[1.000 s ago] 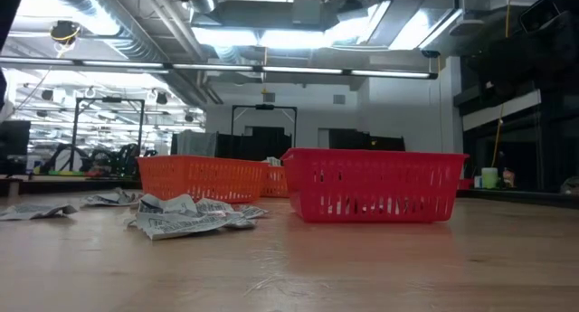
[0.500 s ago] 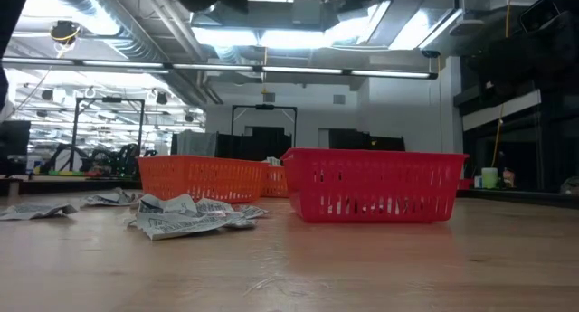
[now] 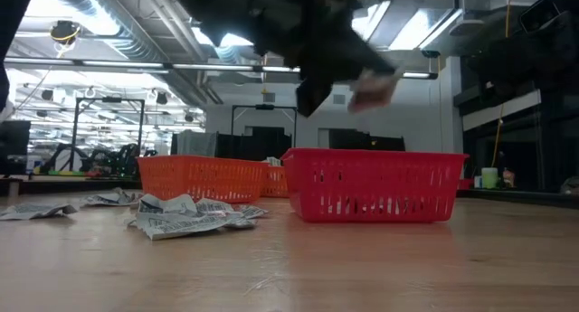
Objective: Pick & Place First Aid Supplies
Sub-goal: Put the gray towelette pack into the bottom red bin, then put the blue alcohol pad into the bottom orange bin
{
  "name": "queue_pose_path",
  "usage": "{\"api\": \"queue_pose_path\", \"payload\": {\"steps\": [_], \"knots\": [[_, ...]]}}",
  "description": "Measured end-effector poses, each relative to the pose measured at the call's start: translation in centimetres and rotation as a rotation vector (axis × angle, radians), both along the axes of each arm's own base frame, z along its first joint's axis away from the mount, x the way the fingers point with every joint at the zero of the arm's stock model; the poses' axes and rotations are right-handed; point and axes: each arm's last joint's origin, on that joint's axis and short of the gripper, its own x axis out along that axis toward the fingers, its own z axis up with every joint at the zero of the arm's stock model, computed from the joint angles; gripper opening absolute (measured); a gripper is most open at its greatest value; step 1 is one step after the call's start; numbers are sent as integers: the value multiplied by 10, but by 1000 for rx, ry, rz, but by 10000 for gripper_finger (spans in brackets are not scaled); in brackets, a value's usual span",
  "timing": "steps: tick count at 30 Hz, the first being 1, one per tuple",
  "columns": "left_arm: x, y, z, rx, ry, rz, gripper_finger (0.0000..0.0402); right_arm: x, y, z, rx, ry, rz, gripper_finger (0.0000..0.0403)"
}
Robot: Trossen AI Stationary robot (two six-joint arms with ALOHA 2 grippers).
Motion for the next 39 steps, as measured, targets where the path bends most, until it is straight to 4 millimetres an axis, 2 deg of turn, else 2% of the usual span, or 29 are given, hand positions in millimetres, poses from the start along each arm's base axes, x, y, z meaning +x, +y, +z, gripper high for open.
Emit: {"api": "queue_pose_path", "payload": {"steps": [7,14,23,27,34,39], "knots": [[-9,0,-15,122,153,31,4,0,0,0,0,0,0,163],[-9,-1,-16,196,146,18,8,0,0,0,0,0,0,163],[-12,-9,-17,97,184,-34,86,0,0,0,0,0,0,163],[-18,-21,-16,125,220,-10,98,0,0,0,0,0,0,163],[-41,-44,0,260,288,14,83,0,0,0,0,0,0,163],[-72,-61,18,371,380,44,73,0,0,0,0,0,0,163]]}}
